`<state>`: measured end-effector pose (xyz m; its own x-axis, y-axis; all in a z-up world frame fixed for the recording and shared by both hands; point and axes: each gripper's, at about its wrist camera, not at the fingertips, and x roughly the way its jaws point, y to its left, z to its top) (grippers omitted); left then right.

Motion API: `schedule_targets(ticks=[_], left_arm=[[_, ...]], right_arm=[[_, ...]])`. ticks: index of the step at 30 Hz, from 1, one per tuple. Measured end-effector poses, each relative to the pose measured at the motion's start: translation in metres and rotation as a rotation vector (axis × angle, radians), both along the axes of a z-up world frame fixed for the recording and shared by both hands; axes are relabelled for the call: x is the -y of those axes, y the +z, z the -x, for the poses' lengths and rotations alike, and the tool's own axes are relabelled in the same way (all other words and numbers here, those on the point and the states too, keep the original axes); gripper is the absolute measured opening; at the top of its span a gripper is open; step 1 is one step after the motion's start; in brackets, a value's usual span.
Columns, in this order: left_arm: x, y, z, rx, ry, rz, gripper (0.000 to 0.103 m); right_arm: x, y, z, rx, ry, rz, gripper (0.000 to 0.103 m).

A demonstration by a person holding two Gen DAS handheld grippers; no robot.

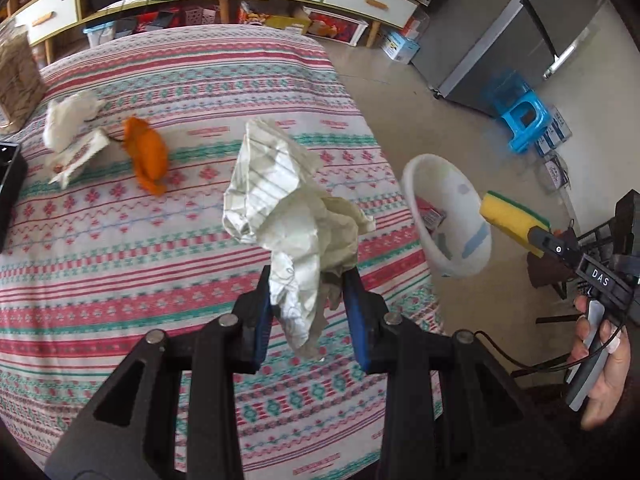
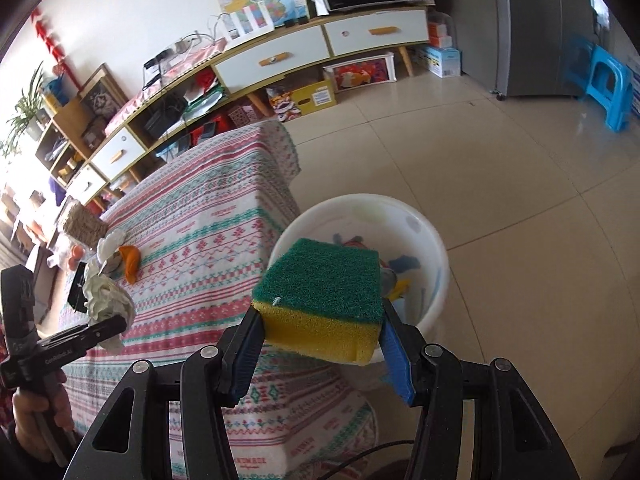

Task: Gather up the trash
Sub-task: 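Carry the paper in the left tool and sponge in the right to the bucket, then drop the paper from the left tool into the bucket while the right drops the sponge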

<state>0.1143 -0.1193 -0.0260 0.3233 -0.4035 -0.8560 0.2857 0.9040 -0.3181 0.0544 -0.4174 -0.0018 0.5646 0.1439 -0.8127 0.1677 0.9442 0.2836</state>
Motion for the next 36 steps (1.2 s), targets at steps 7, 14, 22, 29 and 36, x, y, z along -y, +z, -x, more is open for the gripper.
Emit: schedule_targets(ticks=[7,14,22,29,36], left_arm=[[0.085,-0.003,-0.010,-0.004,-0.133,0.001,0.035],[0.148,-0.013,-0.024,0.006,-0.231,-0.025,0.035],[0.169,-0.019,-0.022,0.075,-0.276,-0.073,0.039],[0.154,-0.003,-0.022,0.144,-0.234,-0.083,0.078],[0.108,0.005,-0.013,0.163,-0.193,-0.127,0.086]], right_arm=[[0.037,-0.010,0.019,-0.017,-0.075,-0.009,0.056],[0.067,-0.021,0.033,-0.040,-0.136,-0.037,0.056],[0.085,-0.026,0.045,-0.045,-0.190,-0.052,0.056],[0.084,-0.024,0.042,-0.037,-0.190,-0.055,0.056],[0.065,-0.023,0.025,-0.040,-0.154,-0.047,0.056]])
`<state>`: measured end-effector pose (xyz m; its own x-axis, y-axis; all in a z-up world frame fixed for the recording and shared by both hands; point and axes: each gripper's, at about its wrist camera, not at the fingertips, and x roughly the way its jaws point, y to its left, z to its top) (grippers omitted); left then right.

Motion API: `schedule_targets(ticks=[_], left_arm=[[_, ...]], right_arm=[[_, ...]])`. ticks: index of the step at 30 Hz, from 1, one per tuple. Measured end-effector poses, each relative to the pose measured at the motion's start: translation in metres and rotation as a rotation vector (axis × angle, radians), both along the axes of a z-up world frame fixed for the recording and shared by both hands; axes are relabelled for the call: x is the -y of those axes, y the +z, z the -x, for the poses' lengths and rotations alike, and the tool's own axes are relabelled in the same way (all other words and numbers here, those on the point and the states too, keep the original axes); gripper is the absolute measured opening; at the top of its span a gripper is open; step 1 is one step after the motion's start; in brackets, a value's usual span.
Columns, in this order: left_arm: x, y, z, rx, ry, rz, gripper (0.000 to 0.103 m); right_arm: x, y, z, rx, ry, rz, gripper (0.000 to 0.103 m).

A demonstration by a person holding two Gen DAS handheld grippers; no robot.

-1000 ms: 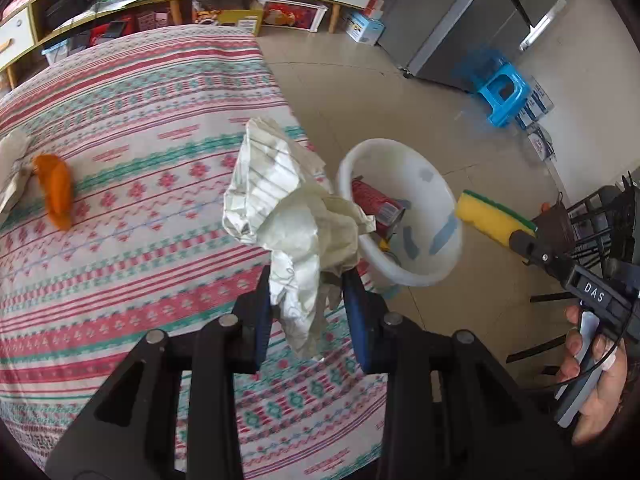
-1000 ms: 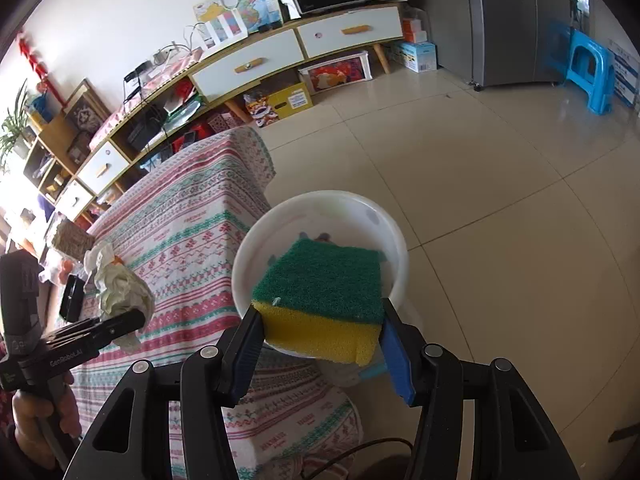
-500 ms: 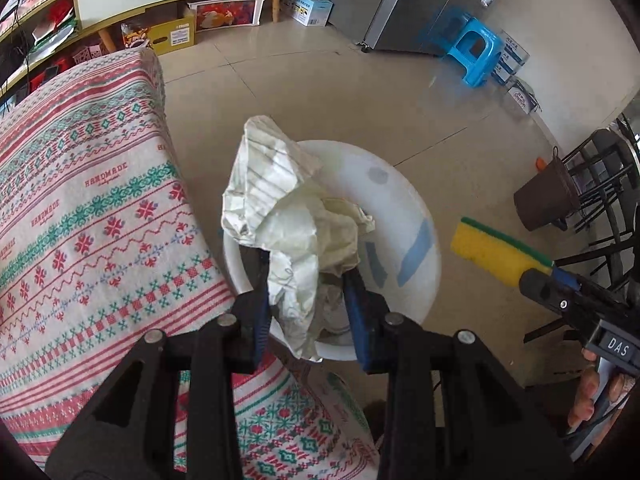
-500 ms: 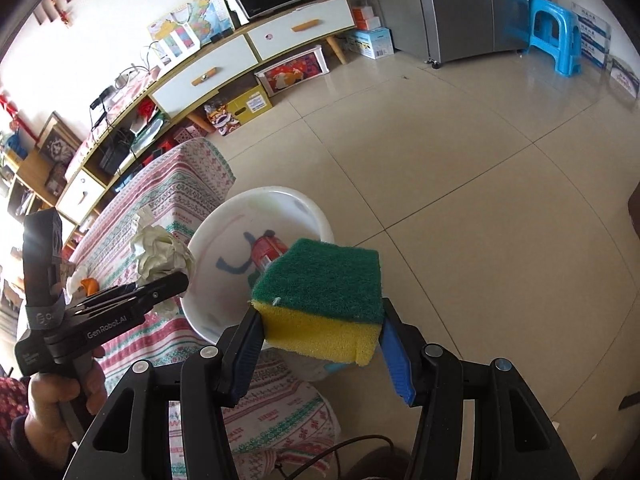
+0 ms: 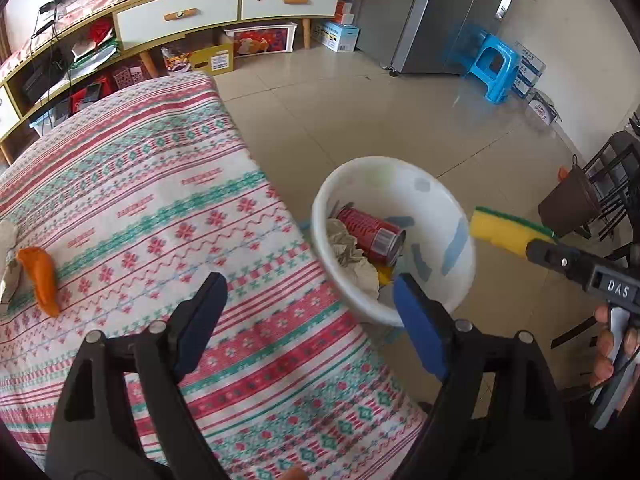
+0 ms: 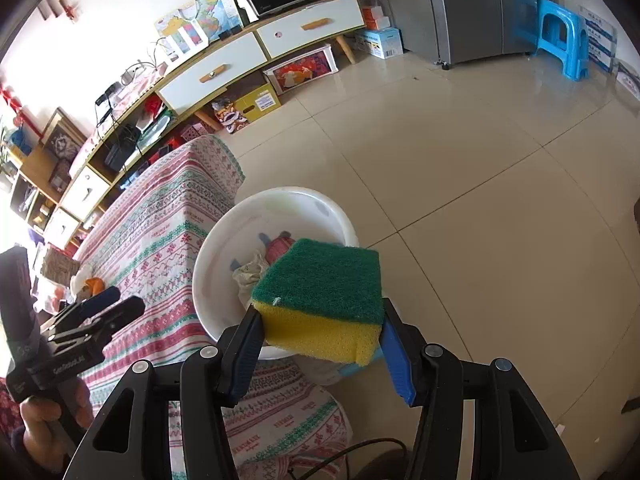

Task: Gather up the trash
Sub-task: 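Drop the paper from the left tool into the bucket while the right drops the sponge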

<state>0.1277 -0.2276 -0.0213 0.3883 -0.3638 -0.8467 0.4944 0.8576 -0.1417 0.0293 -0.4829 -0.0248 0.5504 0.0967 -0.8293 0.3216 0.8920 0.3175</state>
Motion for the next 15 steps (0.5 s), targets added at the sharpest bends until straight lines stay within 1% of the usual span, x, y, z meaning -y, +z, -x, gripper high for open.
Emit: schedule_targets(ticks=[4,8,9,10,11,15], left_arm=[[-0.034,-0.001,0.007,0.010,0.040,-0.032,0.088],[-0.073,-0.003,0.013,-0.001,0.102,-0.057,0.088],[-0.083,-0.002,0.013,-0.007,0.121,-0.069,0.089],[-0.094,-0.002,0.013,-0.013,0.140,-0.078,0.093],[-0.105,-0.001,0.014,-0.013,0.159,-0.079,0.095],[-0.142,0.004,0.020,-0.002,0.209,-0.080,0.097]], right_arm=[[-0.013,0.001,-0.013,-0.002,0.015,0.009,0.056],[-0.025,-0.001,-0.024,-0.012,0.016,0.024,0.057],[-0.027,-0.002,-0.026,-0.016,0.018,0.026,0.057],[-0.030,-0.002,-0.029,-0.017,0.019,0.024,0.057],[-0.032,-0.003,-0.031,-0.016,0.021,0.021,0.057],[-0.044,-0.005,-0.041,-0.023,0.032,0.040,0.057]])
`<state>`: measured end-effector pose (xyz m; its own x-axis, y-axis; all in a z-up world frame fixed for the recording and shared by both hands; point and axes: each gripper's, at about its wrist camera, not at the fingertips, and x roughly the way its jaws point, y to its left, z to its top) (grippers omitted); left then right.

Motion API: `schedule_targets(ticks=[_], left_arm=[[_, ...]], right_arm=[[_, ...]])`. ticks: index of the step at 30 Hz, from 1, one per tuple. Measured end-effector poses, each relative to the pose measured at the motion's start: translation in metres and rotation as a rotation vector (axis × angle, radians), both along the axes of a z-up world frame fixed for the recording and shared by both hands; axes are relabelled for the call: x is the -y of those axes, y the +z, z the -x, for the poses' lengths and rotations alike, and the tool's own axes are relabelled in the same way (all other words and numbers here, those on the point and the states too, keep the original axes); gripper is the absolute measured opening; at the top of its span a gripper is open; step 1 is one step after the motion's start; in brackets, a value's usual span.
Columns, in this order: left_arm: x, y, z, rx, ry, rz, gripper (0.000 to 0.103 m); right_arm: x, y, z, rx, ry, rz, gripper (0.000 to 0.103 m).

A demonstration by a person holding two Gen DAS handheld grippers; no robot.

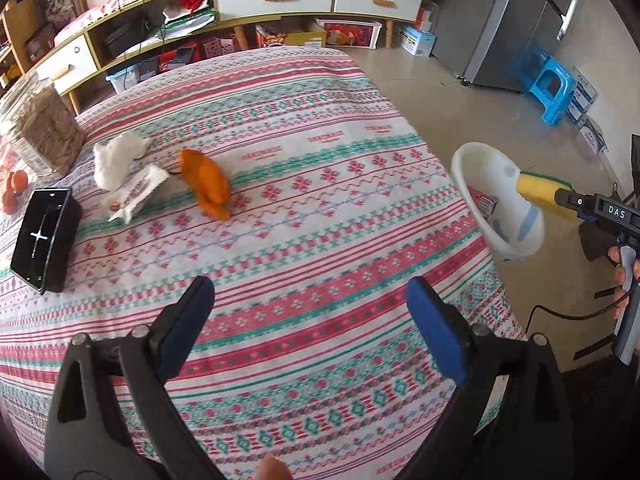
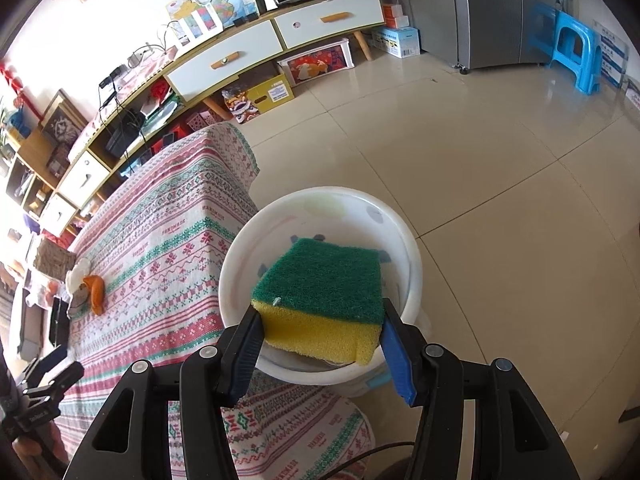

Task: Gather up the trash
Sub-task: 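Drop the paper from the left tool into the bucket while the right drops the sponge, then move the left tool to the black plastic tray and grasp its rim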

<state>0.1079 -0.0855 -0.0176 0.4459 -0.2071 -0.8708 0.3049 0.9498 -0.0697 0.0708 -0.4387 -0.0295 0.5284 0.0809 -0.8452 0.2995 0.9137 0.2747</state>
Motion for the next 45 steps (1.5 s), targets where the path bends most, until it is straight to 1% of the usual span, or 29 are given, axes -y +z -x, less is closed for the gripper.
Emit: schedule_targets(ticks=[5,8,10,11,12,14,20,24,27,31,36,40,45], left_arm=[[-0.037,0.001,0.005,0.016,0.038,-0.003,0.100],[-0.054,-0.003,0.008,0.014,0.063,-0.002,0.100],[-0.064,-0.006,0.009,0.009,0.081,0.002,0.100],[-0.068,-0.008,0.009,0.006,0.087,0.003,0.100],[-0.071,-0.009,0.010,0.002,0.094,0.004,0.100],[-0.079,-0.012,0.011,-0.006,0.101,0.003,0.100],[-0.104,-0.015,0.013,-0.029,0.135,0.013,0.100],[-0.123,-0.015,0.012,-0.040,0.168,0.010,0.100],[-0.139,-0.010,0.010,-0.044,0.189,-0.007,0.100],[-0.164,0.003,0.003,-0.026,0.228,-0.027,0.100],[-0.199,0.010,-0.009,-0.042,0.282,-0.038,0.100],[-0.227,0.007,-0.017,-0.047,0.350,-0.006,0.100],[-0.253,-0.011,-0.037,-0.092,0.463,0.049,0.100]], right_arm=[[-0.006,-0.008,-0.012,-0.022,-0.011,-0.005,0.057],[-0.011,-0.010,-0.018,-0.021,-0.019,-0.001,0.060],[-0.013,-0.010,-0.021,-0.023,-0.030,-0.005,0.068],[-0.015,-0.010,-0.022,-0.021,-0.033,-0.019,0.077],[-0.017,-0.009,-0.023,-0.016,-0.032,-0.031,0.082],[-0.022,-0.009,-0.024,-0.017,-0.024,-0.042,0.083],[-0.046,-0.008,-0.027,-0.038,0.011,-0.033,0.084],[-0.065,-0.003,-0.030,-0.037,0.039,0.009,0.085],[-0.079,0.002,-0.032,-0.027,0.069,0.026,0.085],[-0.103,0.009,-0.036,-0.009,0.125,0.059,0.085],[-0.135,0.012,-0.044,-0.001,0.193,0.071,0.085],[-0.159,0.013,-0.052,0.004,0.250,0.083,0.086],[-0.184,0.008,-0.065,-0.011,0.295,0.079,0.086]])
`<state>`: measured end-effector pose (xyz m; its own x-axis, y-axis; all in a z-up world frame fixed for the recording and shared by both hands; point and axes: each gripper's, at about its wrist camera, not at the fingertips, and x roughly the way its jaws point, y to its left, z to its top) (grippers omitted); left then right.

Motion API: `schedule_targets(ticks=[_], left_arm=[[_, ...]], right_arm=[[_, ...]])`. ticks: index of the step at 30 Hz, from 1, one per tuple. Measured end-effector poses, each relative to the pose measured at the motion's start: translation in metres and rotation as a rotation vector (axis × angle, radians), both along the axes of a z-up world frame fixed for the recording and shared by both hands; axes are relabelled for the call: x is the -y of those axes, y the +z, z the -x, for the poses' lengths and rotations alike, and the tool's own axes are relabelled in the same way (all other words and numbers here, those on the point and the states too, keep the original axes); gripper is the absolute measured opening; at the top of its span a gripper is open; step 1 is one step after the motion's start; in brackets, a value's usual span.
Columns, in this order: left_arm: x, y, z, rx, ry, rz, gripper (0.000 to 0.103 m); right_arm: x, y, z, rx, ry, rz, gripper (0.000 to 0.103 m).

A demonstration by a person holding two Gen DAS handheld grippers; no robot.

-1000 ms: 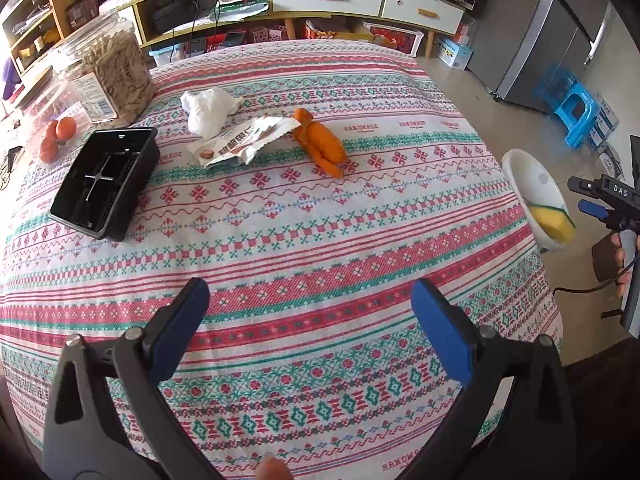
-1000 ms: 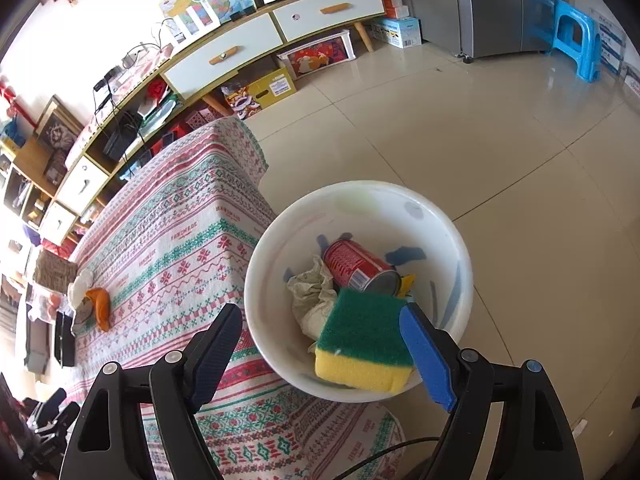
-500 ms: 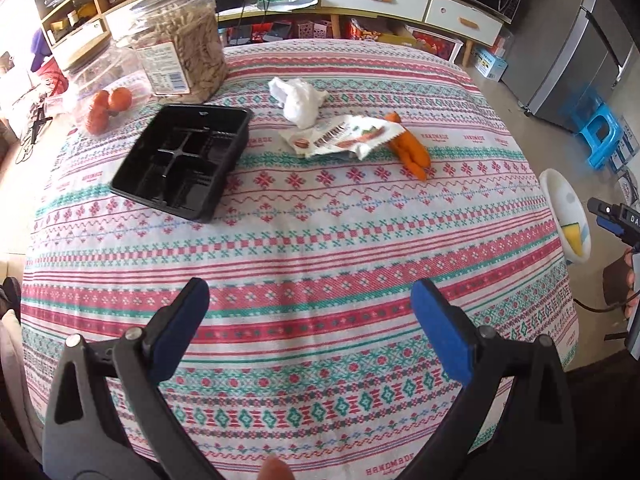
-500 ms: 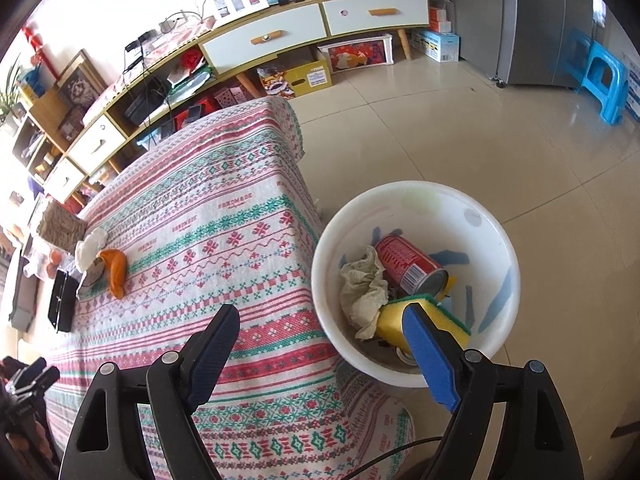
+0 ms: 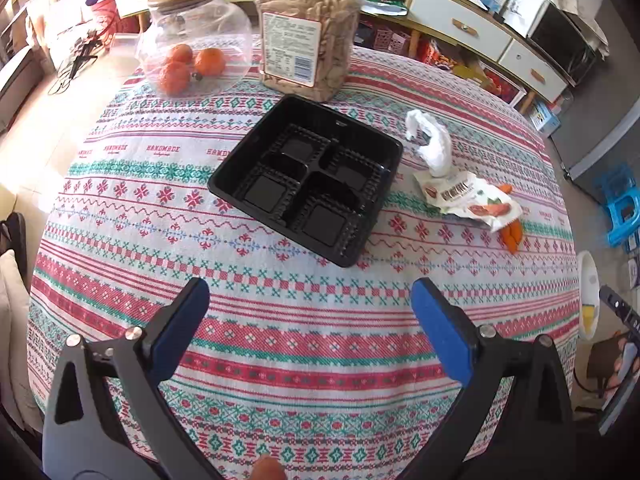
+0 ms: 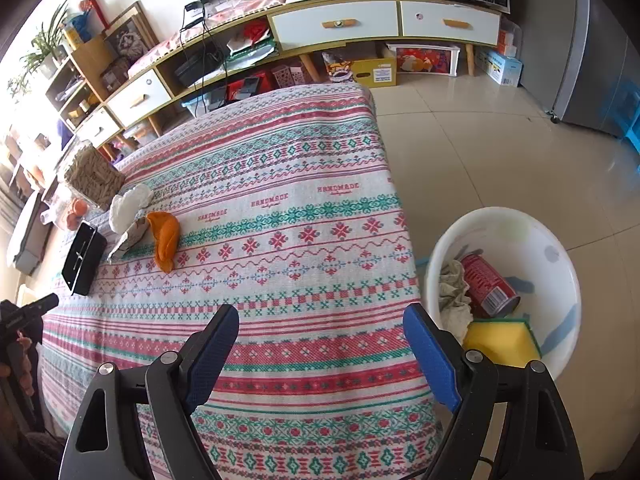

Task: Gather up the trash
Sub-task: 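Move the left tool to the black plastic tray and grasp its rim, then grasp the orange peel with the right tool while the left tool holds the tray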

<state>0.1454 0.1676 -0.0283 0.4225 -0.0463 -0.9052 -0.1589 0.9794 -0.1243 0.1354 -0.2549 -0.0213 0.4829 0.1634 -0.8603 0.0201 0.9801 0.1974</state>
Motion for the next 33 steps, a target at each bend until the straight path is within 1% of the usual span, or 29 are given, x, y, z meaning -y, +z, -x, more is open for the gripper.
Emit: schedule_targets(ticks=[4,6,8,11,12,15,17,19,21,24,25,26,27,29,32,33], left_arm=[[-0.013,-0.003,-0.019,0.007,0.058,0.032,0.100],[-0.021,-0.004,-0.027,0.014,0.090,0.052,0.095],[-0.027,-0.008,-0.037,0.005,0.108,0.059,0.088],[-0.027,-0.019,-0.051,-0.025,0.101,0.060,0.081],[-0.026,-0.022,-0.055,-0.031,0.092,0.047,0.080],[-0.019,-0.024,-0.063,-0.026,0.059,-0.047,0.080],[-0.017,-0.025,-0.067,-0.017,0.042,-0.091,0.080],[-0.017,-0.027,-0.070,-0.023,0.033,-0.106,0.080],[-0.018,-0.033,-0.072,-0.052,0.041,-0.109,0.079],[-0.018,-0.040,-0.072,-0.095,0.045,-0.092,0.072],[-0.019,-0.041,-0.070,-0.099,0.049,-0.083,0.068],[-0.020,-0.041,-0.069,-0.098,0.052,-0.067,0.061],[-0.021,-0.040,-0.067,-0.094,0.055,-0.047,0.056],[-0.023,-0.038,-0.064,-0.088,0.059,-0.023,0.033],[-0.018,-0.035,-0.057,-0.098,0.020,-0.004,0.014],[-0.016,-0.034,-0.054,-0.101,0.006,0.002,0.012]], right_arm=[[-0.013,-0.005,-0.011,-0.012,0.024,-0.004,0.086],[-0.019,-0.008,-0.016,-0.016,0.034,-0.001,0.086],[-0.024,-0.011,-0.021,-0.021,0.044,-0.001,0.086],[-0.028,-0.016,-0.026,-0.034,0.053,-0.002,0.086],[-0.028,-0.017,-0.028,-0.038,0.053,-0.002,0.086],[-0.028,-0.019,-0.032,-0.045,0.049,-0.011,0.086],[-0.030,-0.018,-0.032,-0.045,0.052,-0.014,0.086],[-0.032,-0.017,-0.032,-0.042,0.064,-0.013,0.086],[-0.036,-0.018,-0.031,-0.046,0.077,-0.003,0.086],[-0.039,-0.020,-0.029,-0.052,0.090,0.005,0.086],[-0.040,-0.020,-0.028,-0.052,0.092,0.009,0.086],[-0.040,-0.019,-0.028,-0.051,0.093,0.013,0.086],[-0.041,-0.019,-0.027,-0.048,0.095,0.016,0.086],[-0.044,-0.018,-0.027,-0.045,0.097,0.019,0.086],[-0.051,-0.021,-0.025,-0.041,0.103,0.035,0.086],[-0.054,-0.022,-0.025,-0.046,0.107,0.044,0.086]])
